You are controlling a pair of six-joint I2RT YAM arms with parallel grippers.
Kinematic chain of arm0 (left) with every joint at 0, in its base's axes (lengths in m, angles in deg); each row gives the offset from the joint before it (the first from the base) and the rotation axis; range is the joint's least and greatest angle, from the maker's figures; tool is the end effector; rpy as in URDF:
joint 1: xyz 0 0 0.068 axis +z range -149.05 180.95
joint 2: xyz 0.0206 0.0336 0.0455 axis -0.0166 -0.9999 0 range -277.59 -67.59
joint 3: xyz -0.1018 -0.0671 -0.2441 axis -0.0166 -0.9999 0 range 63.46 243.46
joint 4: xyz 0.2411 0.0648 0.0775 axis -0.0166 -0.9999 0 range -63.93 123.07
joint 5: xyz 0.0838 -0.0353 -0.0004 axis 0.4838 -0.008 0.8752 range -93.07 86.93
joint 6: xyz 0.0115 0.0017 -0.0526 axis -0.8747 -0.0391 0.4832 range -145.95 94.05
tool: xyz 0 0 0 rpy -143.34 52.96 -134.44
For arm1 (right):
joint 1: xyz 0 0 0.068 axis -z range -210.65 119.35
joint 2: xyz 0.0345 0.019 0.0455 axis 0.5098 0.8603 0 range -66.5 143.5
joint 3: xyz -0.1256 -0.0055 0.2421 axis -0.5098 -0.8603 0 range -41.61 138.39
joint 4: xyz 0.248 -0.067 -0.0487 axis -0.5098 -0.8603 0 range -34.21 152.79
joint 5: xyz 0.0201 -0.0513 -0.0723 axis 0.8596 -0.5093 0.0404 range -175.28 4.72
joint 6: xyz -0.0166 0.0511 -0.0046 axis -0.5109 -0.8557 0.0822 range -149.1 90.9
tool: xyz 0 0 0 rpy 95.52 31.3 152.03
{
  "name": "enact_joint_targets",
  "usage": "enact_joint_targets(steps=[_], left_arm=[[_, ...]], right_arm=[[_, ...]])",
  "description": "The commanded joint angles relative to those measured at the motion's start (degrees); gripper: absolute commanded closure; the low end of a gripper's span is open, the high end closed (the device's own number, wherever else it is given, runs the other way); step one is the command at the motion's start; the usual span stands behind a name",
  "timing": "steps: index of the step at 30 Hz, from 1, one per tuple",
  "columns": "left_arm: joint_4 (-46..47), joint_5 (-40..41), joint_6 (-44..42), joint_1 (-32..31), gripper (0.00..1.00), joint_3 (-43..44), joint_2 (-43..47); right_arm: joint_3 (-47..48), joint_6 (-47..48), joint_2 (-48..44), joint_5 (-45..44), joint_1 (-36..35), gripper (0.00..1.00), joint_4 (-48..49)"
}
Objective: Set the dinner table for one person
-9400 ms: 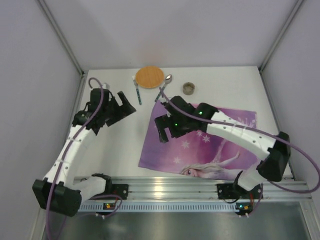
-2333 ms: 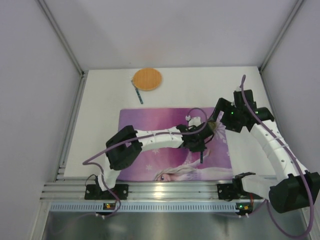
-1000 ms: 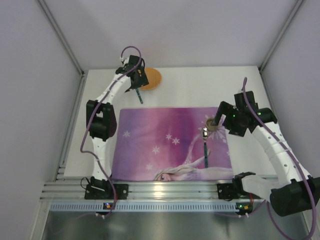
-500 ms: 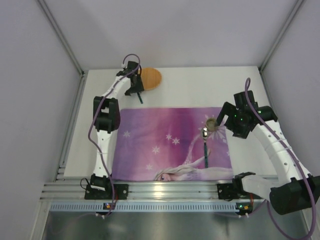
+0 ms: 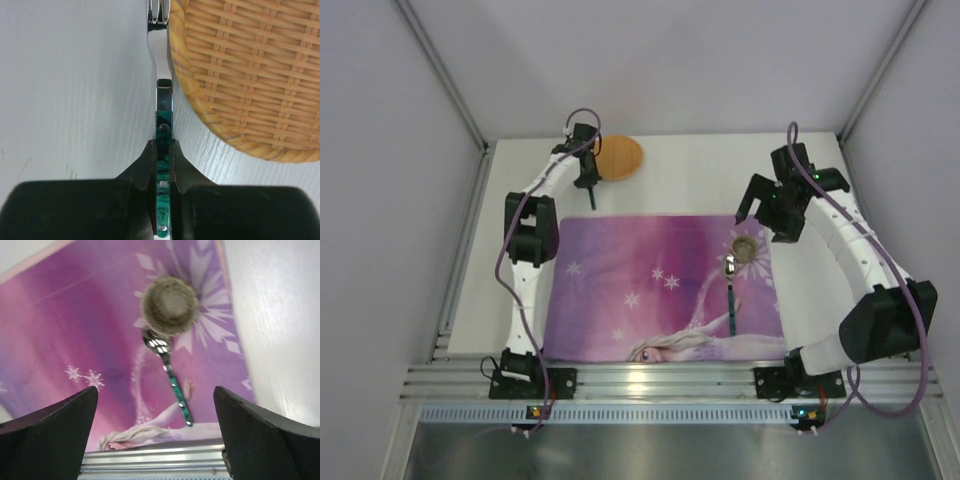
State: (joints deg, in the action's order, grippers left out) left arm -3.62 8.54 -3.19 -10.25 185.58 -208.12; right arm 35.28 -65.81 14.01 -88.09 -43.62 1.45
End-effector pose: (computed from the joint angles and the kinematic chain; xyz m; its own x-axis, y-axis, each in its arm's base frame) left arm 0.5287 -0.0974 0.1716 -0.7718 -0.2336 -0.5915 -0.2401 0.9683 -0.0691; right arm 0.2646 0.0592 0.3190 -0.8297 0.4216 -0.3659 0.3643 0.9056 0.2174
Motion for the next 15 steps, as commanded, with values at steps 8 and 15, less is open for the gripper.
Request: enact_joint_targets(steps=[8,15], left_arm=[[-7.9,-2.5,0.9,-0.7,1.0,-9.9,26.2],[-8.1,-7.7,5.8,-4.9,1.0,-45.0,49.6]], right_arm=[[31.7,-1.3,31.8,27.1,-2.8,0.0,22.8],[50.4,-21.3,57.6,35.8,-5.4,0.0,45.8]])
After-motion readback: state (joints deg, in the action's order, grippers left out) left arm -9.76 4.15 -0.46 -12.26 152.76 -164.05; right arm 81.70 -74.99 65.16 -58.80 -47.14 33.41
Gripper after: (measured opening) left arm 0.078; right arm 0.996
